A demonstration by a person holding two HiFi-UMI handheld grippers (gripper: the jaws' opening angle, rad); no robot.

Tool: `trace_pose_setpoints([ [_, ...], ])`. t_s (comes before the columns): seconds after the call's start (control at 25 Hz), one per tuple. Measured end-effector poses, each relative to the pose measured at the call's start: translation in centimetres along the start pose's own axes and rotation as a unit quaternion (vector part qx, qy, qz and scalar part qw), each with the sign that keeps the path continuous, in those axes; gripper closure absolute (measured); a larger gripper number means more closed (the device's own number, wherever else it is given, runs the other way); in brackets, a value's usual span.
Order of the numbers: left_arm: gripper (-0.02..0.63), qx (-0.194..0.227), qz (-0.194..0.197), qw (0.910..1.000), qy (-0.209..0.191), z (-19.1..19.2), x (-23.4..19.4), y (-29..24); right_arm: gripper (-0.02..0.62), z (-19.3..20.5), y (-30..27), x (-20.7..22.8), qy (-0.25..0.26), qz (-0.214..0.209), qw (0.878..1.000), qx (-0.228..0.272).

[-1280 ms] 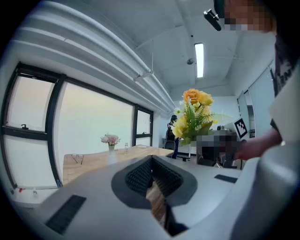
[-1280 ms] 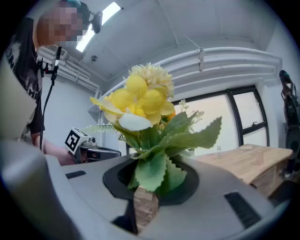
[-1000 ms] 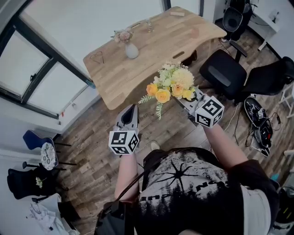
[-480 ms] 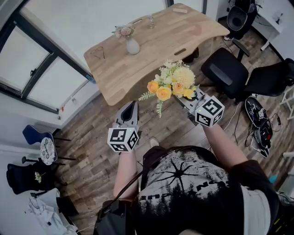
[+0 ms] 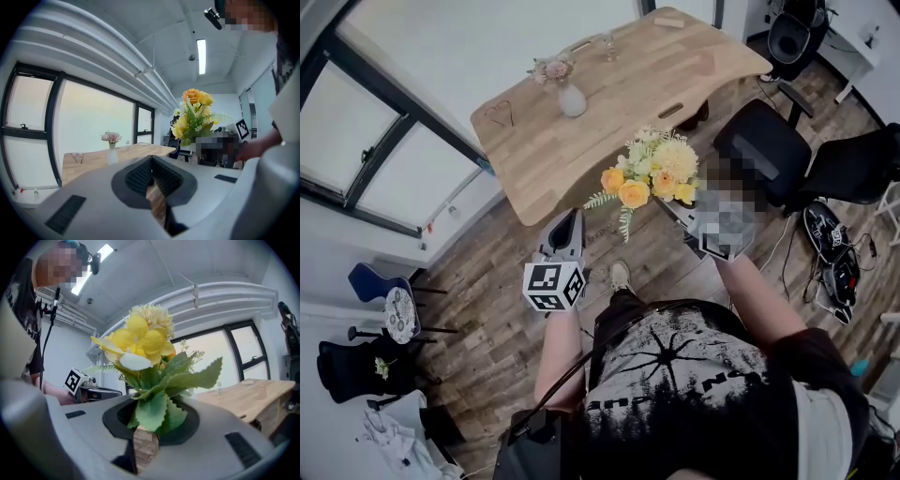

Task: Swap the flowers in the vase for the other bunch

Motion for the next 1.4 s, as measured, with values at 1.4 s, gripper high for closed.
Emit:
trace_pose_setpoints([
  [1.4, 0.592, -0.033, 0.092, 0.9952, 0.004, -5.8, -23.1, -19.4, 0.512, 1.3, -23.8, 12.1, -0.024, 0.083, 0.996, -0.010],
])
Point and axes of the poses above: the fingertips, and each gripper's own axes: y backward along the fingers, x to its right, z out of its underside, the point moved 9 cm from there along y, backward along the fingers, and after that the axes turned 7 degrees about y, right-handed, at the moved point
